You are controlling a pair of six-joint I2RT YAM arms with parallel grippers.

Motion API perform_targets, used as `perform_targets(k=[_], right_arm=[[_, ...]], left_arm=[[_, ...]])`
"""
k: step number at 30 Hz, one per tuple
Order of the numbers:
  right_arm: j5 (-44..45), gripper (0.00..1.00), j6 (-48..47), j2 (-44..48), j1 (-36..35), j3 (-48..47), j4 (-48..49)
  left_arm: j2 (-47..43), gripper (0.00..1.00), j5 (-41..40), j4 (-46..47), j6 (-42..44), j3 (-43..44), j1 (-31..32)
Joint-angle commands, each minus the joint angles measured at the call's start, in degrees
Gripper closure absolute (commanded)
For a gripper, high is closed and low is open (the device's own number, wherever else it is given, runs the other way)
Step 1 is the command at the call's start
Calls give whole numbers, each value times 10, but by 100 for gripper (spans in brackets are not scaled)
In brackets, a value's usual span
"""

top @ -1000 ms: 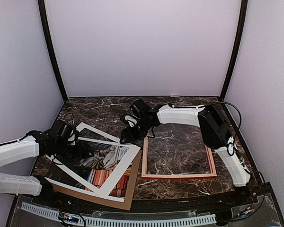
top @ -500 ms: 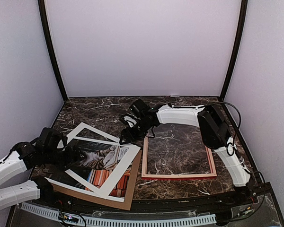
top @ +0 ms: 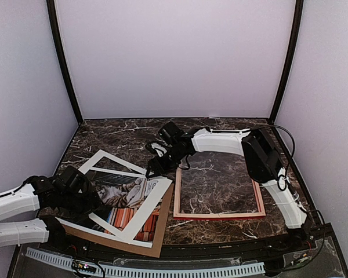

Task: Put the photo into the frame
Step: Pick up the mat board from the photo.

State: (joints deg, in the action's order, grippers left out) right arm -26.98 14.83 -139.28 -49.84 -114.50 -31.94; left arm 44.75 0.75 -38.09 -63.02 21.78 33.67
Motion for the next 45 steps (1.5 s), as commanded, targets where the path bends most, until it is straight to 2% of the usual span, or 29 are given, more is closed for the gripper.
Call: perform_targets(k=[1,8,20,26,37,45], right_arm=[[-24,29,-12,-20,-4,-12,-3],[-44,34,-1,-25,-1,-20,-2],[-72,47,38,-6,18,-4,38],[-69,52,17,-12,17,-25,14],[23,58,-58,-38,-13,-95,-90],[90,73,-79,-37,-22,-108,-119]], left_arm=[[19,12,6,24,-11,-25,4],[30,12,15,55,-10,-44,4],[30,12,17,72,0,-63,4],[36,12,22,85,0,-71,4],[54,12,24,94,15,-57,5],[59,12,23,92,24,-45,5]])
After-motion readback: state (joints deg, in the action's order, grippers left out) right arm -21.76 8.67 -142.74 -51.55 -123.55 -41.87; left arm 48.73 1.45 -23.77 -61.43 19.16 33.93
